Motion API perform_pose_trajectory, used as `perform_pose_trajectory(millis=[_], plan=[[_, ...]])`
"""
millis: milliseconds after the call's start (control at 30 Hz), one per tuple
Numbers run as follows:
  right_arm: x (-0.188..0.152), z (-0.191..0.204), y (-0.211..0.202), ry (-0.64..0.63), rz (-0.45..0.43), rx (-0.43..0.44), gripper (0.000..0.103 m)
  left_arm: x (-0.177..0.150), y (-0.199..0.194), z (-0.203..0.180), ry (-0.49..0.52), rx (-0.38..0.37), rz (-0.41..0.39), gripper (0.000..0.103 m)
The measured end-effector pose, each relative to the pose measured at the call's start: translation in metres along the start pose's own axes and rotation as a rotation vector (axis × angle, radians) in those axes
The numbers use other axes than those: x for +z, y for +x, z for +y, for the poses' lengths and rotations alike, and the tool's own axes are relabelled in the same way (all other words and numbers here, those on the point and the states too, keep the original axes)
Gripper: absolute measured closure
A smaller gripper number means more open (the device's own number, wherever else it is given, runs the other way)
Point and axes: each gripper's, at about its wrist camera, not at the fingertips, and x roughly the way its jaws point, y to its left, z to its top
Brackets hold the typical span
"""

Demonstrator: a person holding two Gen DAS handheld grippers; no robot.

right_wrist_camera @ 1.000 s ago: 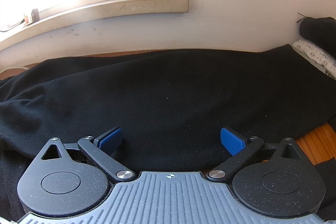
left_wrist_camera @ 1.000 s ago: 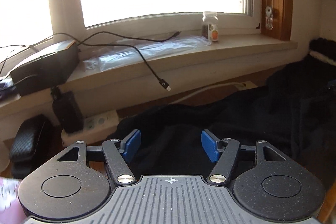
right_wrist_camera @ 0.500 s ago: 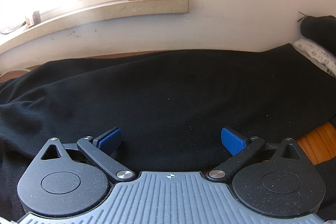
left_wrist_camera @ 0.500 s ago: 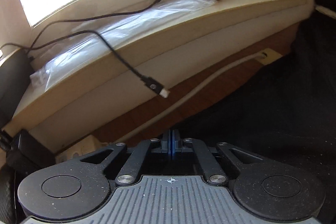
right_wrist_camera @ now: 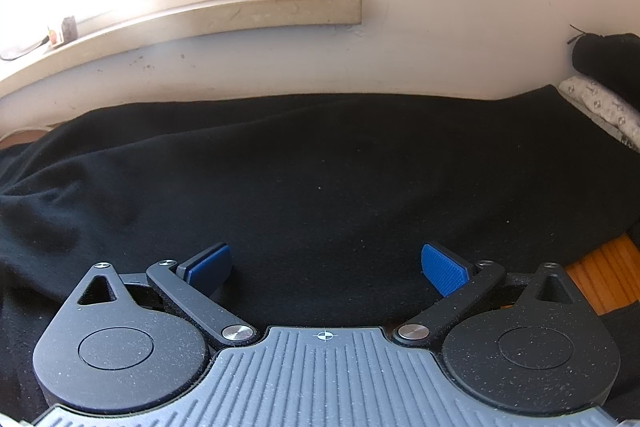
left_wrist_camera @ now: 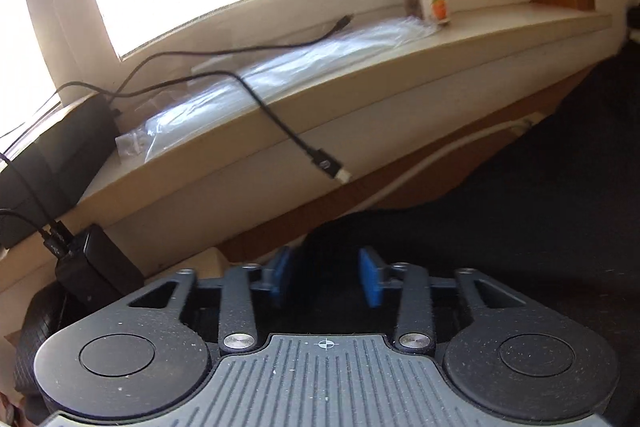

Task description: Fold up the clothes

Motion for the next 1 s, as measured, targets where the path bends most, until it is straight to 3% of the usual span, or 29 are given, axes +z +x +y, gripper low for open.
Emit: perform_pose_trajectory(millis=[67,133,267,467,567,767,800,867,900,933,1000], plan=[[0.000,0.000,0.000,0.001,0.000,-0.001,0.002,0.001,-0.012,-0.014,0.028,-0.037,-0.011,0.056],[0.000,0.001,0.000,0.001,0.000,-0.002,0.002,0.004,-0.020,-0.032,0.064,-0.078,-0.016,0.046],[0.001,0.002,0.000,0.001,0.001,-0.004,0.002,0.015,-0.021,-0.067,0.111,-0.165,-0.019,0.042],[0.001,0.000,0.000,0.005,-0.001,0.000,0.002,0.047,0.022,-0.101,0.138,-0.252,-0.022,0.037],[0.000,0.000,0.000,0.007,-0.001,0.002,0.002,0.064,0.061,-0.103,0.147,-0.269,0.029,0.036],[0.001,-0.001,0.001,0.012,-0.003,0.008,0.002,0.074,0.103,-0.090,0.062,-0.369,0.091,0.036],[0.001,-0.001,0.001,0.014,-0.004,0.010,0.002,0.074,0.106,-0.089,0.051,-0.382,0.088,0.040],[0.000,-0.002,0.001,0.017,-0.005,0.015,0.002,0.073,0.105,-0.089,0.049,-0.417,0.080,0.065],[0.000,-0.003,0.001,0.019,-0.006,0.017,0.001,0.073,0.102,-0.090,0.062,-0.426,0.075,0.089],[0.000,-0.003,0.001,0.021,-0.007,0.019,0.001,0.072,0.097,-0.095,0.091,-0.404,0.065,0.098],[0.000,-0.004,0.001,0.023,-0.008,0.022,0.001,0.073,0.082,-0.108,0.166,-0.318,0.007,0.099]])
